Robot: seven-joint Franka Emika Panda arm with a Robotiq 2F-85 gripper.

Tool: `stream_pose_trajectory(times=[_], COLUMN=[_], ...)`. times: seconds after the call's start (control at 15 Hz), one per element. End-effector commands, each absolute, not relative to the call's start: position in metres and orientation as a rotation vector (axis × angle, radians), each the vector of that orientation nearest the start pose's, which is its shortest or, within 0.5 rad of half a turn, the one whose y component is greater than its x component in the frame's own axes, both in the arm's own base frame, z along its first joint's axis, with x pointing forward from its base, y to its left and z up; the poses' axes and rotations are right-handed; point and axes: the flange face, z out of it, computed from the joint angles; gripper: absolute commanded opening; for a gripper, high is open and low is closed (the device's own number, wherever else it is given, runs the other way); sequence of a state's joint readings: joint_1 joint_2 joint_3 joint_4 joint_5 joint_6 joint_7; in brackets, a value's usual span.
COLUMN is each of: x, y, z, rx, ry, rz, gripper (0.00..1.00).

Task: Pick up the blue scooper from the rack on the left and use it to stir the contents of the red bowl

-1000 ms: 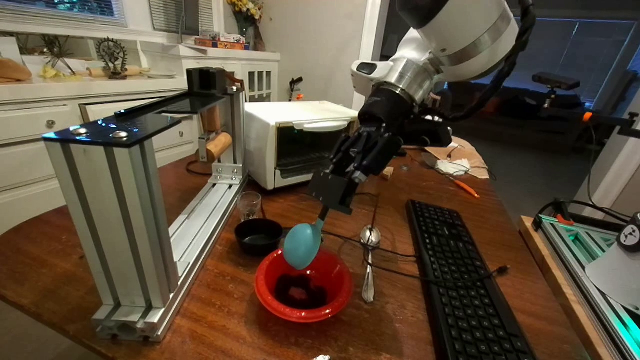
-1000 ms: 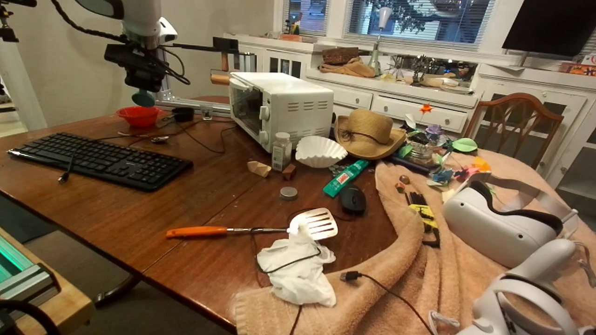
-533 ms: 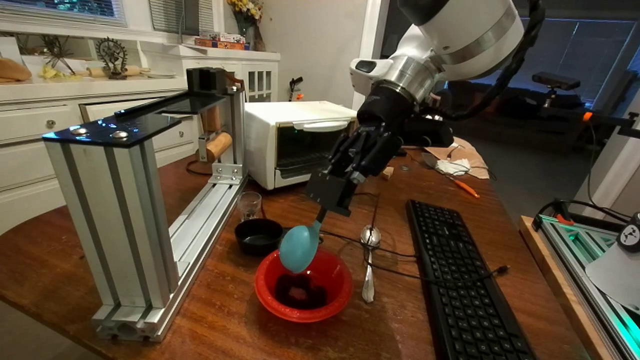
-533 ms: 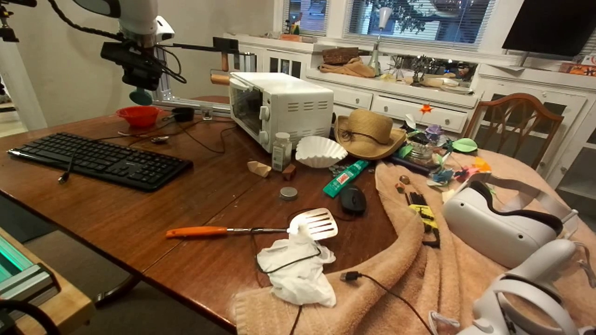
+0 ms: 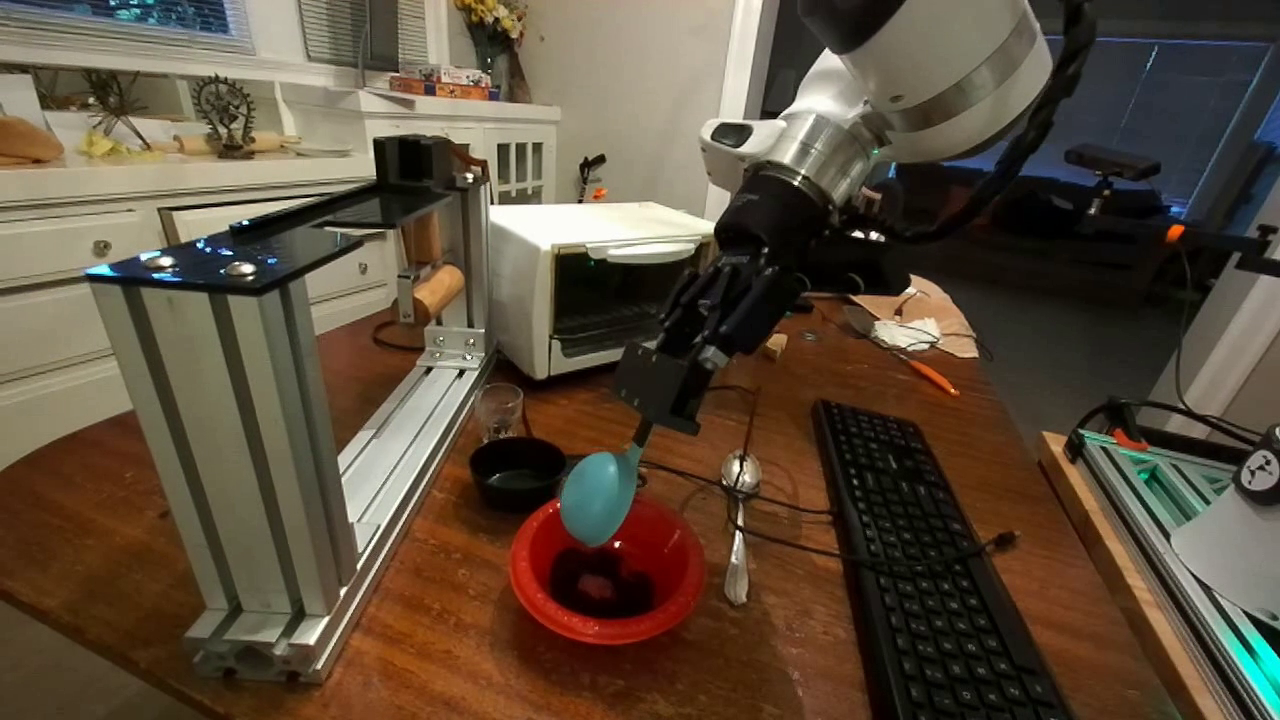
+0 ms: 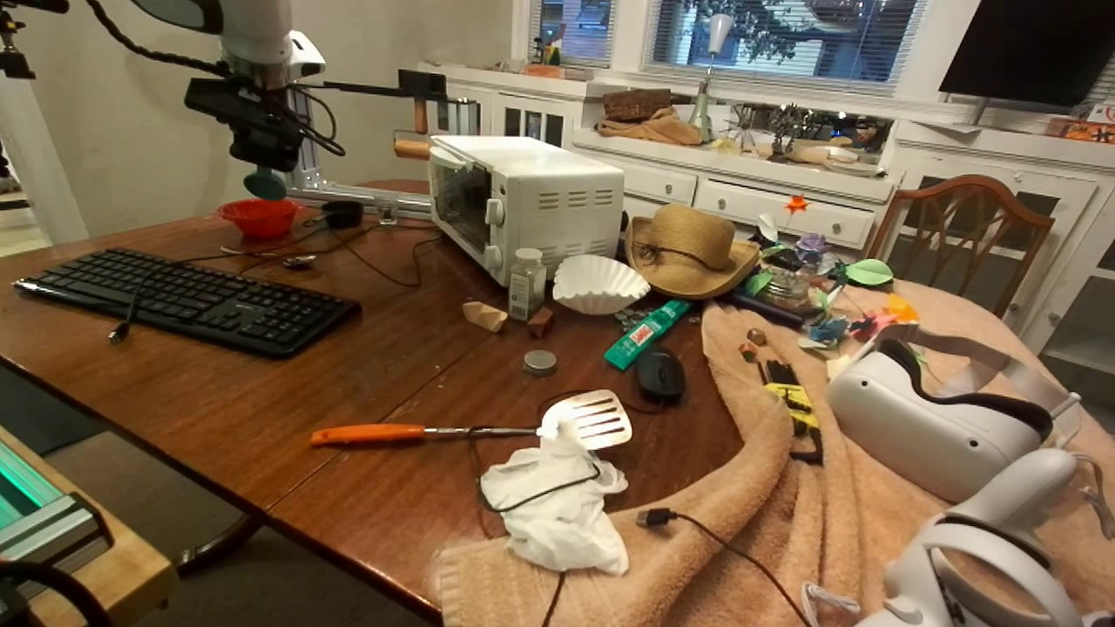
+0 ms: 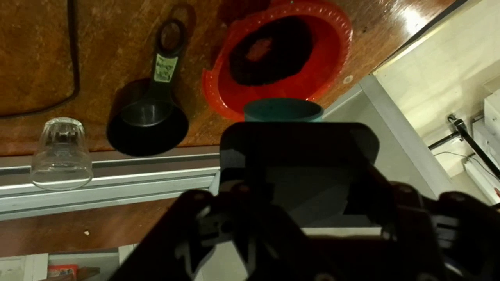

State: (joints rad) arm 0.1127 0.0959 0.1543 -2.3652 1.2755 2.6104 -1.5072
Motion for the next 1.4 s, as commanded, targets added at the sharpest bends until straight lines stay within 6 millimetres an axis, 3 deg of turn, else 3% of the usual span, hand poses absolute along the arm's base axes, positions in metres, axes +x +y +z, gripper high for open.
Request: stream_pose_trajectory(times=[0.0, 0.27, 0.8, 1.33], x=[0.493, 0.497, 0.513, 0.566], y=[0.115, 0.122, 0.157, 0.202], z=[0.294, 0.307, 0.348, 0.41], rx=[-2.467, -2.527, -2.707, -2.897], ry=[-0.803, -0.776, -0.739, -0.828], rz=[-0.597, -0.505, -0.265, -0.143], gripper=[0.35, 0.35, 0.35, 0.35])
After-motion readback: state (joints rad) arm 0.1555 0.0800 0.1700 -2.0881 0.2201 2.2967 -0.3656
